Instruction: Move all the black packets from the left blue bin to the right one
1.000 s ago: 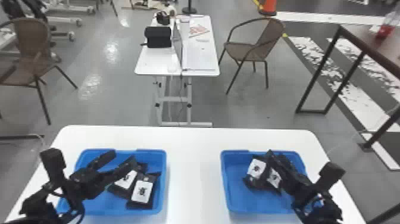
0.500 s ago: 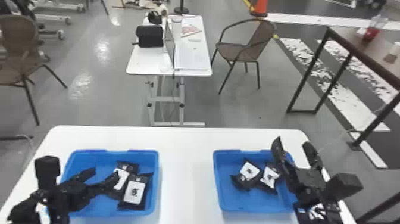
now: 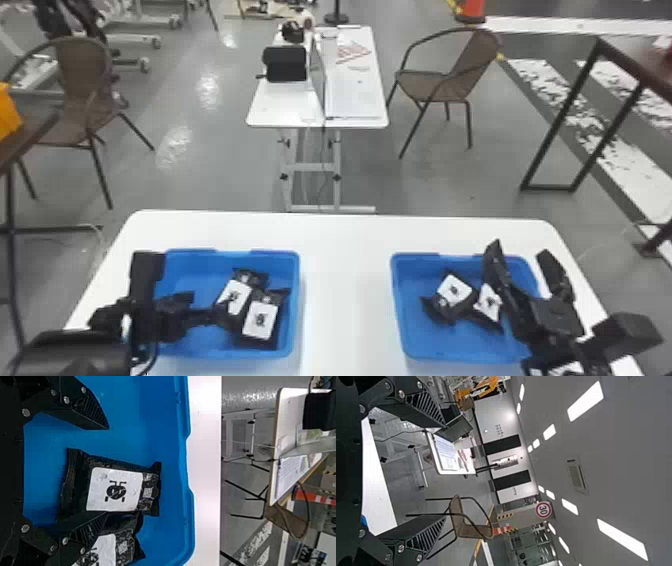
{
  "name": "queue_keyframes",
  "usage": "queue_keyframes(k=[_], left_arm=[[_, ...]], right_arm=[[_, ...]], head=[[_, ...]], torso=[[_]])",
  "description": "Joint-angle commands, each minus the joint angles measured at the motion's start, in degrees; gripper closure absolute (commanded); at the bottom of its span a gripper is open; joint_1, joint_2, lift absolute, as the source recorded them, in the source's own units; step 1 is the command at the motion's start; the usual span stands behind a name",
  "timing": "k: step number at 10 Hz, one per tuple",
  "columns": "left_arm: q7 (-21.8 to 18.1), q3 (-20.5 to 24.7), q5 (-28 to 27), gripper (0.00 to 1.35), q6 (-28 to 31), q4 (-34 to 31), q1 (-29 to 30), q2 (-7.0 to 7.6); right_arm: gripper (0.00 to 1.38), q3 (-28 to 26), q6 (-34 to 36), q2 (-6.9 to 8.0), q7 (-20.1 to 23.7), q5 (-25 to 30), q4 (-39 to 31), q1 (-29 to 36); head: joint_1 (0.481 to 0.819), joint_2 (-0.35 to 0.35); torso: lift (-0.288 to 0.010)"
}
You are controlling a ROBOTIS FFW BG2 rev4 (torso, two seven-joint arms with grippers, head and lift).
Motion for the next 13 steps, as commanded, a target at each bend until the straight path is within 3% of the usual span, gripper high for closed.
queue_keyframes(k=[1,3,4,5,6,7,10,11,13], left_arm=[[0.43,-1.33,-1.98,0.3,-1.06,6.55,-4.17,0.76],[0.43,-2.65,-0.66,0.31,-3.17,16.21,-8.65,1.99],[0.34,-4.5,1.98,0.38,-3.96,19.03,-9.79,3.05],[0.25,-5.29,3.56,0.72,-3.79,19.73,-10.06,3.66],[0.34,-4.41,2.94,1.0,-4.49,19.73,-10.06,3.4],[0.34,-3.62,3.12,1.23,-6.25,19.64,-9.97,3.13],[-0.45,-4.06,1.98,1.21,-10.73,19.38,-9.88,3.49],[-2.56,-3.97,2.68,1.21,-13.89,18.76,-9.09,3.57],[-6.07,-3.79,7.43,1.21,-15.04,5.23,-1.36,2.96]], right_arm=[[0.22,0.0,0.14,-0.14,0.51,-0.57,0.04,-0.2],[0.22,0.09,0.75,-0.06,1.39,-1.18,0.21,-0.46],[0.22,0.18,1.01,-0.06,1.57,-1.36,0.48,-0.64],[0.22,0.35,1.1,-0.06,1.65,-1.71,0.74,-0.73],[0.22,0.35,1.1,-0.06,1.65,-2.24,0.74,-0.46],[0.22,0.35,1.1,-0.06,1.74,-2.77,0.74,-0.2],[0.22,0.71,1.28,-0.06,2.01,-3.91,1.0,-0.29],[0.22,0.71,1.45,-0.06,2.36,-4.44,1.0,-0.37],[0.22,0.97,1.72,-0.06,3.06,-5.05,1.35,-0.55]], head=[[0.695,-0.031],[0.695,-0.032],[0.695,-0.036],[0.695,-0.038],[0.695,-0.04],[0.695,-0.039],[0.695,-0.04],[0.695,-0.039],[0.695,-0.05]], torso=[[0.0],[0.0],[0.0],[0.0],[0.0],[0.0],[0.0],[0.0],[0.0]])
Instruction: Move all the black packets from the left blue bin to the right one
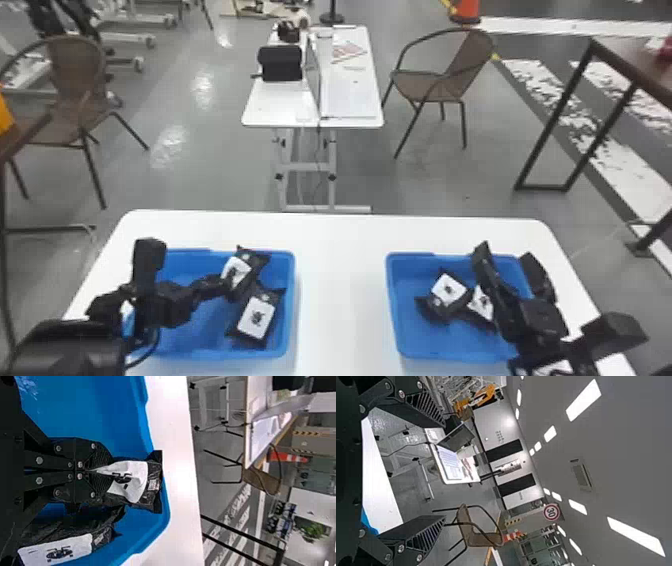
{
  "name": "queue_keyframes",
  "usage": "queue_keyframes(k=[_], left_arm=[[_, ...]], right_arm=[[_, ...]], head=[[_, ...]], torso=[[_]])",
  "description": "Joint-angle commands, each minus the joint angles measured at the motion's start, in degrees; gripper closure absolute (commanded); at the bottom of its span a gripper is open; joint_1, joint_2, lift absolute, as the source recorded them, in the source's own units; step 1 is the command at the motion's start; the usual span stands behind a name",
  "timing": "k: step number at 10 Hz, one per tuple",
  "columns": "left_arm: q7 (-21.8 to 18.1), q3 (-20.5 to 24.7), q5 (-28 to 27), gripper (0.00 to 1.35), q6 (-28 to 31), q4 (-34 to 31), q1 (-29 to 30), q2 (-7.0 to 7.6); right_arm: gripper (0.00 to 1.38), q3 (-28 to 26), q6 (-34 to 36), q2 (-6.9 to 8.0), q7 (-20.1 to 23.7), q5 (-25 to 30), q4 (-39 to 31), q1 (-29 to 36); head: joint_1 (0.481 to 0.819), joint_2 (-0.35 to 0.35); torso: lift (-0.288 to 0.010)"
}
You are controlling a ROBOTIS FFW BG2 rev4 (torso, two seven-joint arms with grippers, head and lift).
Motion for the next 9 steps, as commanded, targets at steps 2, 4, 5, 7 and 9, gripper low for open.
queue_keyframes(k=[2,4,5,7,9], left_arm=[[-3.61,-0.53,8.46,1.21,-3.02,-15.26,9.21,-1.18],[-5.9,-4.93,13.21,1.21,-7.5,-16.22,8.06,-1.89],[-6.86,-7.13,13.65,1.21,-7.94,-16.22,6.13,-2.5],[-10.99,-11.43,14.7,1.21,-7.59,-13.85,0.33,-3.64],[-12.58,-15.12,18.92,1.21,-7.06,-7.87,-3.8,-4.7]], right_arm=[[0.22,0.43,0.91,0.0,2.02,-1.22,-0.01,-0.12],[0.22,1.14,4.08,-0.09,7.2,-1.48,0.43,-1.88],[0.22,2.28,5.31,-0.18,9.31,-1.66,1.57,-3.73],[0.22,5.97,7.68,-0.7,11.86,-2.01,3.77,-7.77],[0.22,8.78,8.56,-0.79,13.09,-2.54,4.38,-10.41]], head=[[0.695,-0.06],[0.695,-0.083],[0.695,-0.09],[0.695,-0.103],[0.695,-0.115]], torso=[[0.0],[0.0],[0.0],[0.0],[0.0]])
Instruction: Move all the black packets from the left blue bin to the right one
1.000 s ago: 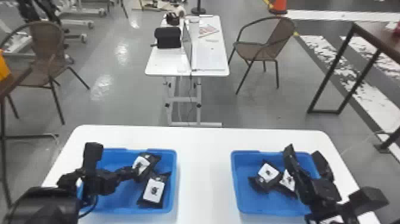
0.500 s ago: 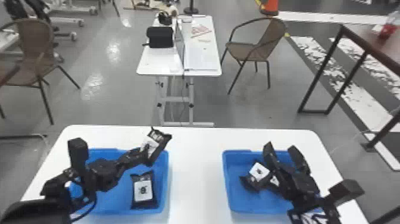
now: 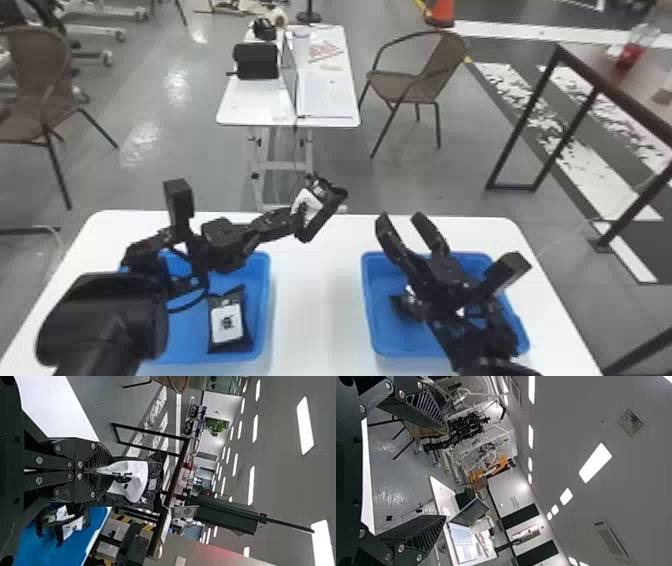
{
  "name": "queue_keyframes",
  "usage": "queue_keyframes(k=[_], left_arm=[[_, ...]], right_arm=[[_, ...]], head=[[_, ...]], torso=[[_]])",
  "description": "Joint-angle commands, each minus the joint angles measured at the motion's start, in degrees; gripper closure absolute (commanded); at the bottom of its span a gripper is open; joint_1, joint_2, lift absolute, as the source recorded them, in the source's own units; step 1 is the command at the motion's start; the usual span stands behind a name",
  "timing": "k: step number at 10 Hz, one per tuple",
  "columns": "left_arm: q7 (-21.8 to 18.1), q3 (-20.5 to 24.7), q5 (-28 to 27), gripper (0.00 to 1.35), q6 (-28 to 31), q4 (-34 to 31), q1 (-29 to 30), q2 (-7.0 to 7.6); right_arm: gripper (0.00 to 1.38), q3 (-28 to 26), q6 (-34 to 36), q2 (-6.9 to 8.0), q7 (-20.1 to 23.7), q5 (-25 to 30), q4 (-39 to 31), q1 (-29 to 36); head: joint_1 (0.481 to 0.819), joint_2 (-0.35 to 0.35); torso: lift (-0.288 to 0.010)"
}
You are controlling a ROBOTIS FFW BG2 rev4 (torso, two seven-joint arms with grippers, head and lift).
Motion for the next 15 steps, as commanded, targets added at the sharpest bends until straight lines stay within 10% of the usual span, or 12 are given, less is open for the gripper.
queue_keyframes(k=[1,7,8,9,10,13,15], left_arm=[[-0.43,-1.96,0.58,1.21,0.01,3.71,-2.77,-1.02],[-1.66,-6.71,1.9,1.21,-0.16,8.46,-6.29,-3.01],[-2.01,-7.23,1.9,1.21,-0.08,8.46,-6.38,-3.01],[-2.1,-7.06,1.9,1.21,-0.08,8.46,-6.38,-3.01],[-2.1,-6.62,1.72,1.21,0.01,8.46,-6.2,-3.01],[-0.69,-4.24,1.72,1.19,0.01,8.46,-4.88,-3.01],[3.7,-2.84,4.45,0.69,0.63,8.02,-2.77,-3.01]], right_arm=[[0.22,1.78,0.88,-0.01,0.65,-0.08,-0.46,-1.17],[0.22,6.97,3.78,-0.01,0.65,0.1,-0.55,-4.33],[0.32,7.15,3.96,-0.01,0.65,0.54,0.51,-5.47],[1.01,7.06,4.84,-0.1,0.56,1.33,0.86,-6.18],[1.26,6.97,4.22,-0.01,-1.11,1.24,0.51,-5.74],[1.28,7.06,4.14,-0.01,-1.28,-2.1,0.77,-4.68],[1.28,6.71,2.55,0.08,-1.28,-5.7,2.27,-4.68]], head=[[0.695,-0.117],[0.695,-0.111],[0.695,-0.11],[0.695,-0.11],[0.695,-0.11],[0.695,-0.107],[0.695,-0.101]], torso=[[0.0],[0.0],[0.0],[0.0],[0.0],[0.0],[0.0]])
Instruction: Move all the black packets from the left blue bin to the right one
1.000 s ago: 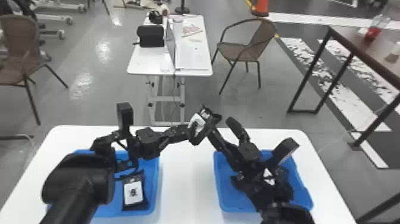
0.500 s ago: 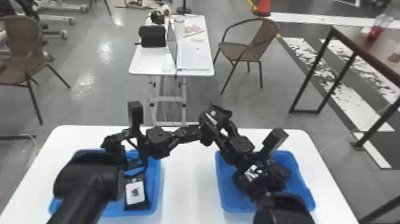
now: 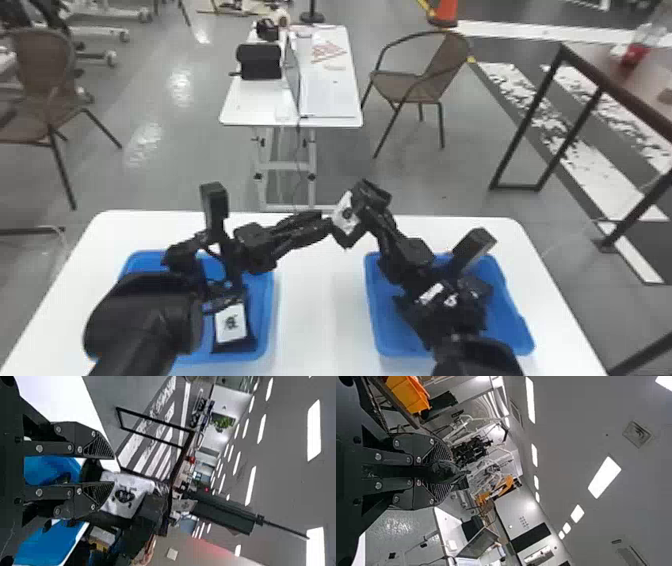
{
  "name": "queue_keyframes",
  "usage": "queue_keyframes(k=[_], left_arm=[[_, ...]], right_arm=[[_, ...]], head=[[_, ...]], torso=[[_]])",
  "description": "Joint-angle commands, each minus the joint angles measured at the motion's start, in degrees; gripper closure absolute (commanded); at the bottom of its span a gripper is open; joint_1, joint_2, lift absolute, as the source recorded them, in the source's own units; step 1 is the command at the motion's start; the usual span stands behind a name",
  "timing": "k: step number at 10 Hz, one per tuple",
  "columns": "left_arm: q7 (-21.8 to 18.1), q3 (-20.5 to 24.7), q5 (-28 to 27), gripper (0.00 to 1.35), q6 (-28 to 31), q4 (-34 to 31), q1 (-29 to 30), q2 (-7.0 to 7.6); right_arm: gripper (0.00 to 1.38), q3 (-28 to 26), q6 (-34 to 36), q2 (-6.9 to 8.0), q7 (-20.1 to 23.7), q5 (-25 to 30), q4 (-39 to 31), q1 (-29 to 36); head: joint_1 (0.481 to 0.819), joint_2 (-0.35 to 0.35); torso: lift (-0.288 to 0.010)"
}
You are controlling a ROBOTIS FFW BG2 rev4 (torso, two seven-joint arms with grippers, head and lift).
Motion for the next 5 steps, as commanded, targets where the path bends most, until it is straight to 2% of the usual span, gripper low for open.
queue_keyframes(k=[1,2,3,5], left_arm=[[1.45,2.7,0.98,0.4,2.39,-1.49,2.55,-0.16],[2.42,4.55,0.81,0.21,3.36,-4.13,4.75,-0.16],[3.83,6.48,1.25,0.12,3.36,-8.0,7.83,0.43],[8.57,10.26,3.97,0.08,4.06,-16.08,14.68,1.75]], right_arm=[[1.28,-1.96,-0.81,-0.05,-0.09,-1.34,1.17,-0.05],[1.28,-4.51,-0.81,-0.14,-0.09,-0.99,2.4,-0.58],[1.28,-6.97,-0.81,-0.93,-0.09,0.33,4.86,-1.46],[1.28,-8.37,-0.2,-4.79,-1.24,0.77,10.31,-2.6]], head=[[0.695,-0.097],[0.695,-0.097],[0.695,-0.103],[0.695,-0.112]], torso=[[0.0],[0.0],[0.0],[0.0]])
